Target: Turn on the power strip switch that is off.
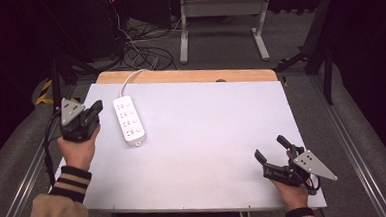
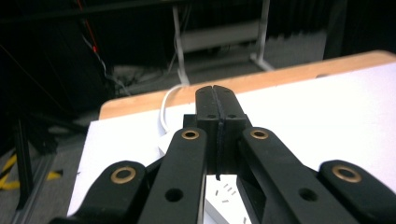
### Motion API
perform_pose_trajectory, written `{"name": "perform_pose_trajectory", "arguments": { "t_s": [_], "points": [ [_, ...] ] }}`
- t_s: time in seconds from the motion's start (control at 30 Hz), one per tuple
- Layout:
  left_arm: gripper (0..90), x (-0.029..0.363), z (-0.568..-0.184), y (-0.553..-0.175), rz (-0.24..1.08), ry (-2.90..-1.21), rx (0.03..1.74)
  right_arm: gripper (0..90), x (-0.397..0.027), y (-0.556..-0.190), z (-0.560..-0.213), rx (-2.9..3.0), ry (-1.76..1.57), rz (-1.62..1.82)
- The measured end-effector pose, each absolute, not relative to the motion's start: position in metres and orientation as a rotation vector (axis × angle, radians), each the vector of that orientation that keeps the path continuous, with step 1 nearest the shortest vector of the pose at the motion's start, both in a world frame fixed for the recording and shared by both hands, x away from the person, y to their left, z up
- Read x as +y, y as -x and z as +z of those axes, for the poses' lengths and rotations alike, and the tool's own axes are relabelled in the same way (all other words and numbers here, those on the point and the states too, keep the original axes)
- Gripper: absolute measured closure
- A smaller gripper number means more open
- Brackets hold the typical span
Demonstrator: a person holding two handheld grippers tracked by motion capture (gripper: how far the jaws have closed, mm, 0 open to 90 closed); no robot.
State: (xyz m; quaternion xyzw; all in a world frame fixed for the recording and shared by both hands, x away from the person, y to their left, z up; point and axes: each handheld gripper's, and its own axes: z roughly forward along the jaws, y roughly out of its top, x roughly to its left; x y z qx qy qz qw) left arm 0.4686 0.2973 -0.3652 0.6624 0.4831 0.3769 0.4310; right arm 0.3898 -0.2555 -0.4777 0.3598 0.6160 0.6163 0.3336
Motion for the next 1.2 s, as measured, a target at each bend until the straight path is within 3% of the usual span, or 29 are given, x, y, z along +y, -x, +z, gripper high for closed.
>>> {"name": "perform_pose_trajectory", "arguments": {
  "t_s": [0.23,0.57,1.2],
  "points": [
    [90.0,0.285,-0.373,-0.544,0.779,-1.894,1.351,9.2,-0.265,-0.382,-0.480,1.604,-0.961,1.609],
    [90.0,0.288,-0.401,-0.621,0.570,-2.068,1.557,9.8,-0.269,-0.372,-0.484,1.620,-0.996,1.620],
    [90.0,0.275,-0.437,-0.641,0.503,-2.098,1.557,10.8,-0.267,-0.373,-0.484,1.640,-1.008,1.654]
  ]
}}
